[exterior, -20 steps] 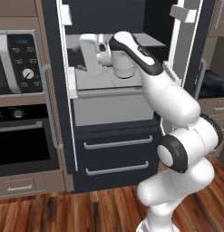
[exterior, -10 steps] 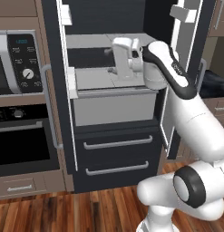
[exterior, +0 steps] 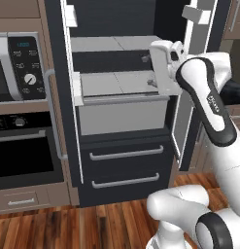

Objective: Place one of the steaks on the plate and the other in the bowl. Then place the bowl in the fridge.

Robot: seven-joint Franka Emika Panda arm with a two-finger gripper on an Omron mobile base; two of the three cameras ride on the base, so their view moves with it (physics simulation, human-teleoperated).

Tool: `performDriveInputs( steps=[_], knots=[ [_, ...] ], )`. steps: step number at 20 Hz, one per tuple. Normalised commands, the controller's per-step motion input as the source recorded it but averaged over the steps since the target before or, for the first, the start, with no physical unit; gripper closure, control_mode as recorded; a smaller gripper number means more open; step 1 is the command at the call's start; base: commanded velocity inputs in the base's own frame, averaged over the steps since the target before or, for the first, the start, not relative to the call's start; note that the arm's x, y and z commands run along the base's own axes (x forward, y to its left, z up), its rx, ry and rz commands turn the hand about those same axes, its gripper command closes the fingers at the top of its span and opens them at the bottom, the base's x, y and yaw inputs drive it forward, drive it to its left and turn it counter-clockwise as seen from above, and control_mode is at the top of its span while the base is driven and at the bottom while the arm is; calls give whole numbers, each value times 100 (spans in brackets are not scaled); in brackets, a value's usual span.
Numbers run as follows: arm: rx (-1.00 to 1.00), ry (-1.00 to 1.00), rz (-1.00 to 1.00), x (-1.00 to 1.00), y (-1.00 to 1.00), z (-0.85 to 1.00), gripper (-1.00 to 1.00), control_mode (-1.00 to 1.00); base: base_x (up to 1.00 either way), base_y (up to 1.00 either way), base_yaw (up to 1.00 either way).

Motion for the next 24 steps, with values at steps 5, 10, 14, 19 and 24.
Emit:
performDriveInputs(
  steps=[5,10,14,19,24],
  knots=[
    [0,36,-34,-89,-45,-12,-100,-100,0,0,0],
    [0,36,-40,-100,-24,-4,-100,-100,0,0,0],
    [0,34,-27,-99,-55,-14,-100,-100,0,0,0],
    [0,11,-4,-48,-39,-26,-100,-100,0,0,0],
    [0,1,1,-6,-1,-29,-100,-100,0,0,0]
  ],
)
